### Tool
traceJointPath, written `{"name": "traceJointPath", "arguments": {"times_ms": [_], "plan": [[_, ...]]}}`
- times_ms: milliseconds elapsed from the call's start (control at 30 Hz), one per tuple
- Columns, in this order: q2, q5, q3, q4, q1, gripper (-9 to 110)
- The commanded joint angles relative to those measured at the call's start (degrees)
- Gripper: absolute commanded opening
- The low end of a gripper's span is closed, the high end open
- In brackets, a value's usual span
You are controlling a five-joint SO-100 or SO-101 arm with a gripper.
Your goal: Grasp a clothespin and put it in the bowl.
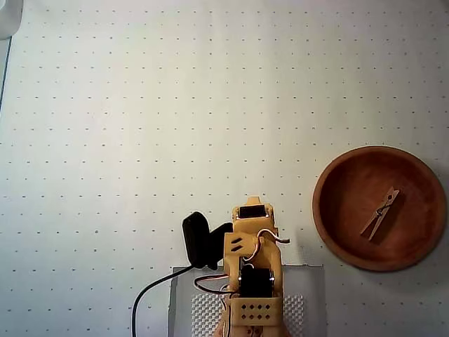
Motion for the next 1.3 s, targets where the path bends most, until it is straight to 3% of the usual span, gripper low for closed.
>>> {"name": "traceJointPath", "arguments": {"times_ms": [0, 1267], "plan": [[0.97, 0.70, 0.00, -3.08, -0.09, -3], [0.53, 3.34, 0.79, -4.66, 0.18, -3]]}}
